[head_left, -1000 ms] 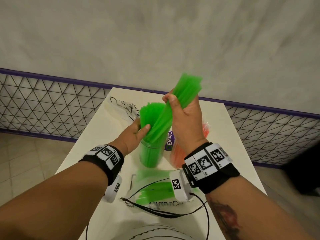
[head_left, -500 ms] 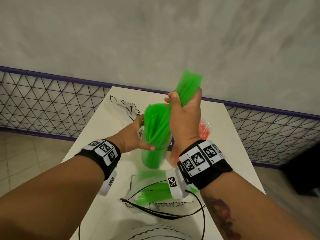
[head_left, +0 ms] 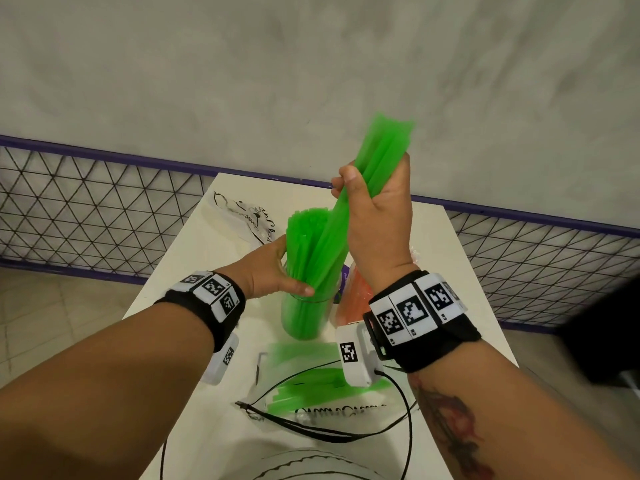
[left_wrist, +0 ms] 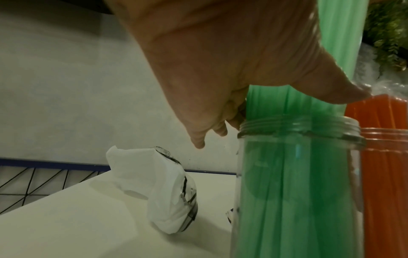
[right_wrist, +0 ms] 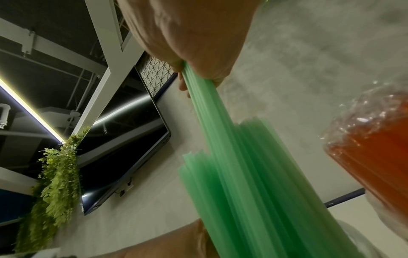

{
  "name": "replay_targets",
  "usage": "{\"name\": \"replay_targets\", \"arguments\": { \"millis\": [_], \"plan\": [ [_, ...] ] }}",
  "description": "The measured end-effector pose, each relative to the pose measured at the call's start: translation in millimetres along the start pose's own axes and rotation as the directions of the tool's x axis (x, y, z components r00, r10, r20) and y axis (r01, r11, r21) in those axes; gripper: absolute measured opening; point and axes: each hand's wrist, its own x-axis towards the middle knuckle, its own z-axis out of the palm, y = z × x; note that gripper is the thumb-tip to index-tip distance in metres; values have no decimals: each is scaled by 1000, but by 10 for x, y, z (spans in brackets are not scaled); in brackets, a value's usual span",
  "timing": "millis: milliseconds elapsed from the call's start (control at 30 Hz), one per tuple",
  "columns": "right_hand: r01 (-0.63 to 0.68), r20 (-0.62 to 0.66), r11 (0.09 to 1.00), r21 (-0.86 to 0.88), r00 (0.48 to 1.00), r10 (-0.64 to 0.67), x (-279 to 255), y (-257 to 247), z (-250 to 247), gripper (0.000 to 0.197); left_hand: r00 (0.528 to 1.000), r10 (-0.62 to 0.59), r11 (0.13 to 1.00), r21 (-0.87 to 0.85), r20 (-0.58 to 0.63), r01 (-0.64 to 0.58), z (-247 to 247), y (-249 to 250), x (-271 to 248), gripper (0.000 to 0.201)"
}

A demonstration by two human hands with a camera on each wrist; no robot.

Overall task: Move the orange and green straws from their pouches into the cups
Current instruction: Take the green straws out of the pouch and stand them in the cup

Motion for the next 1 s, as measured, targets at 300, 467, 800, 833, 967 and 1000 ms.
{"name": "replay_targets", "arguments": {
  "millis": [300, 467, 800, 833, 967, 1000],
  "plan": [
    [-55, 110, 984, -172, 991, 75, -195, 251, 74, 23, 994, 22, 992, -120, -103, -34, 198, -42, -24, 98],
    [-33, 212, 893, -448, 967, 142, -229, 403, 6, 31, 989, 83, 981, -163, -118, -102, 294, -66, -52, 124],
    [514, 508, 681, -522, 828, -236, 168, 8, 31, 66, 986, 19, 988, -148, -167, -44, 336, -127, -29, 117],
    [513, 578, 651, -559, 805, -138, 189, 35, 45, 60, 987, 14, 990, -136, -161, -37, 331, -138, -28, 117],
    [452, 666, 554, -699, 695, 272, -49, 206, 37, 57, 994, -22, 1000, -23, -109, 20, 312, -187, 68, 109],
    [507, 680, 492, -708, 676, 283, -141, 255, 33, 60, 996, -36, 999, 29, -86, 39, 309, -158, 70, 104]
  ]
}}
